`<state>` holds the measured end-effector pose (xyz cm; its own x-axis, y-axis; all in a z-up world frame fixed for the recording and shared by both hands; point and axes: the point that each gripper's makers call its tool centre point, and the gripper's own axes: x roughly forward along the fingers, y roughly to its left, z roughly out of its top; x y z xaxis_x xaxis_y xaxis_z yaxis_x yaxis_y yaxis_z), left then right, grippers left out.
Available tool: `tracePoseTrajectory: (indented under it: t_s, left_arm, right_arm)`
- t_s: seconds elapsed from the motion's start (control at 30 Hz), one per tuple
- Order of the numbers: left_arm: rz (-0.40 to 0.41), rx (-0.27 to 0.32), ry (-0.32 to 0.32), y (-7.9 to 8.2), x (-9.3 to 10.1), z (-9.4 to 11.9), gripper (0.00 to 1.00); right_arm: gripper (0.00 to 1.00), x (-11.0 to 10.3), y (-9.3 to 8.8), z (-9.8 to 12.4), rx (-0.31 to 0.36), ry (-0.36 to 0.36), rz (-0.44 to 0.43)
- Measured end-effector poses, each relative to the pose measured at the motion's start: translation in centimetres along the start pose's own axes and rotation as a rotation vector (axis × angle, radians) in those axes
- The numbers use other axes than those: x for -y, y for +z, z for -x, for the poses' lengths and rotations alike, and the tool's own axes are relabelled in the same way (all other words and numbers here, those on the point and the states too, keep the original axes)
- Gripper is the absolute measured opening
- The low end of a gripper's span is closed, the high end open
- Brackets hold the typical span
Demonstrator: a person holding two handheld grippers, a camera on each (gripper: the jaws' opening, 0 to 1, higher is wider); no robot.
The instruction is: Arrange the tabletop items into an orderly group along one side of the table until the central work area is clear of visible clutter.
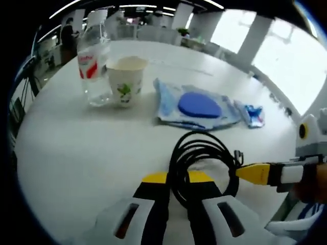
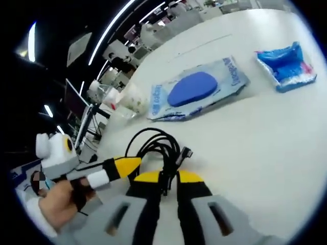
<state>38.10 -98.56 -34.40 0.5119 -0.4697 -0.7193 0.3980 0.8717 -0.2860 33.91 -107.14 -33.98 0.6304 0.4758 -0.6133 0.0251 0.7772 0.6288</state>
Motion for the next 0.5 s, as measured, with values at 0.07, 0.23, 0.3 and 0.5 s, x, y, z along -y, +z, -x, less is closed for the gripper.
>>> tracePoseTrajectory:
  t_s: [0.07,0.23,0.3,0.5]
  left_arm:
    - [-0.008,0.011,-0.005,0.5,0.5,0.1,0.06]
    - [-0.023,0.025,-0.017,1.2,1.6,0.2,0.06]
    - [-0.031,0.028,-0.018,1.3,2.1,0.4,0.06]
    - [-0.051,0.033,-0.032,1.5,3.5,0.2,0.06]
  right_arm:
    - [0.08,0.0,0.3,0.3,0.005,0.0,0.007]
    - [0.08,0.4,1.1,1.4,0.032,0.005,-0.001]
    - [0.08,0.5,1.2,1.8,0.038,0.006,-0.003]
    - [0.08,1.2,1.4,3.1,0.064,0.005,-0.012]
